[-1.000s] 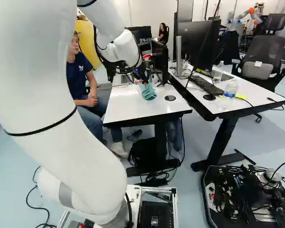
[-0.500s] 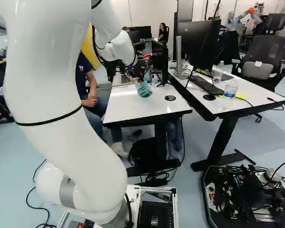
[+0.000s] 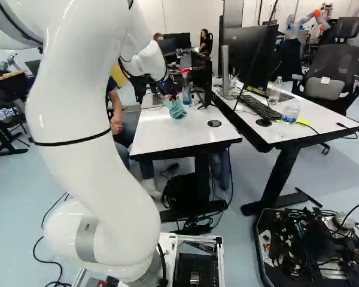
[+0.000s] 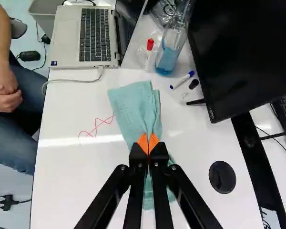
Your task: Clean the table with the green towel
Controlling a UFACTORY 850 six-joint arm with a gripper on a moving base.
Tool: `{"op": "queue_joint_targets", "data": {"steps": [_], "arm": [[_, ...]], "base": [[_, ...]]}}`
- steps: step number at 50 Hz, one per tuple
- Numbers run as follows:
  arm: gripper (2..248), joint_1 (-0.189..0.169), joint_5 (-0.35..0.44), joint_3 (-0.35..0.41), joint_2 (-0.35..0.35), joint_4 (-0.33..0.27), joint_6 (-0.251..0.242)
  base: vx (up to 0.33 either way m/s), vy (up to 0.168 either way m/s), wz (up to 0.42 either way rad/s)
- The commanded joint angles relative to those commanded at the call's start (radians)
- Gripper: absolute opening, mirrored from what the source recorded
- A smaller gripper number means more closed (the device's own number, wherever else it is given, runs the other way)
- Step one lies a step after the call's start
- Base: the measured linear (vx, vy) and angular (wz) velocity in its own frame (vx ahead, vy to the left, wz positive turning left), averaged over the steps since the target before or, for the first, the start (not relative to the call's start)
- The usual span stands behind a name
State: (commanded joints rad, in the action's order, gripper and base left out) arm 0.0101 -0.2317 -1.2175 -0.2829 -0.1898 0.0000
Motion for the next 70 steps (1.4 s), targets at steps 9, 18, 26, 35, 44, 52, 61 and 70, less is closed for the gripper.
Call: {"op": "queue_joint_targets", "data": {"steps": [9,18,26,35,44,52,61,70], "arm": [[21,0.008,0.0,-0.028,-0.023,0.0,0.0],[21,0.01,0.0,-0.032,-0.031,0.0,0.0],[21,0.01,0.0,-0.043,-0.054,0.0,0.0],[21,0.011,0.0,-0.072,-0.095,0.0,0.0],[21,0.013,0.0,-0.106,-0.14,0.0,0.0],[21,0.014,0.0,-0.128,-0.173,0.0,0.0],[21,0.014,0.0,-0.149,-0.208,0.0,0.0],[21,0.014,0.0,-0.169,-0.241,0.0,0.0]], "base": [[0.0,0.0,0.0],[0.0,0.0,0.0],[0.0,0.0,0.0],[0.0,0.0,0.0],[0.0,0.0,0.0],[0.0,0.0,0.0],[0.0,0.0,0.0],[0.0,0.0,0.0]]}}
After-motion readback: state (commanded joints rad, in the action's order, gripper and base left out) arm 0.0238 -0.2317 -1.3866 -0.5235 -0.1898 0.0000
